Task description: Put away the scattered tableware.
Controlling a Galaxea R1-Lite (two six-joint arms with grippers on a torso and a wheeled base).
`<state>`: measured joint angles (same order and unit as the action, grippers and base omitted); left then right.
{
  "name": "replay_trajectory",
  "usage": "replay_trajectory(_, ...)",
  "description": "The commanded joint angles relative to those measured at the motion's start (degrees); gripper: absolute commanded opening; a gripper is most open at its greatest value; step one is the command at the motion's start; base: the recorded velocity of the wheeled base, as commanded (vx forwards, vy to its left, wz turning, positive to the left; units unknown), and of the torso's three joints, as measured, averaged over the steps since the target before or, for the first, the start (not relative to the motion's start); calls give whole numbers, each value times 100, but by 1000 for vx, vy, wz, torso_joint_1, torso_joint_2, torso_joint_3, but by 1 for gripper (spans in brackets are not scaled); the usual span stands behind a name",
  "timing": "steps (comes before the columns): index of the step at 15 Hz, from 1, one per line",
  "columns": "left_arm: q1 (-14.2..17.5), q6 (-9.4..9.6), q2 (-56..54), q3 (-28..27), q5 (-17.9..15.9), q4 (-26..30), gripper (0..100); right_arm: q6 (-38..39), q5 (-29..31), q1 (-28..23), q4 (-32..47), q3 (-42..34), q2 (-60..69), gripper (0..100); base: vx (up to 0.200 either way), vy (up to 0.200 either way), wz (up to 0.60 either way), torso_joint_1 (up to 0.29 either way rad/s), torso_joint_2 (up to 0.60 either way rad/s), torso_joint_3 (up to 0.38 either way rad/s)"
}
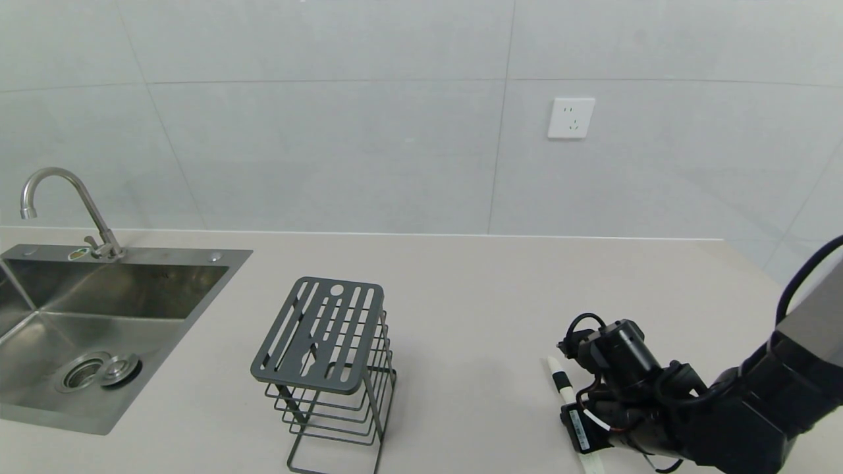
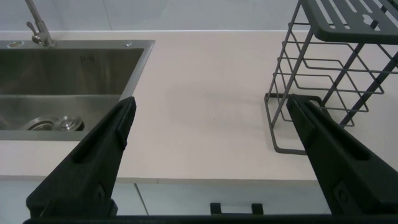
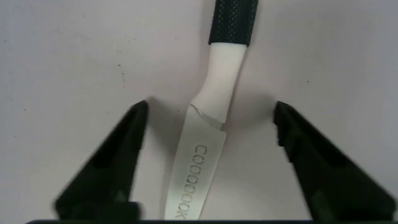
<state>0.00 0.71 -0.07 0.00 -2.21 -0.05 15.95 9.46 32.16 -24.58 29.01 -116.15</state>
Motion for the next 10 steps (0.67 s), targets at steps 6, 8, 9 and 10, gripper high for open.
replay_trajectory(6, 0, 0, 7, 0, 1, -4, 100, -4, -32, -34, -118, -19, 365, 0, 0, 0, 0, 0, 0, 0)
replay_trajectory(8, 0, 8, 7, 0, -8, -4, 100, -92, -58, -69, -381, -45, 734, 0, 0, 0, 0, 0, 0, 0)
replay_trajectory(9, 0, 17, 7, 0, -17, -4, 100, -153, -85, -69, -478, -62, 822, 0, 0, 0, 0, 0, 0, 0)
replay_trajectory(10, 0, 26, 7, 0, -25, -4, 100, -188, -93, -69, -636, -115, 910, 0, 0, 0, 0, 0, 0, 0)
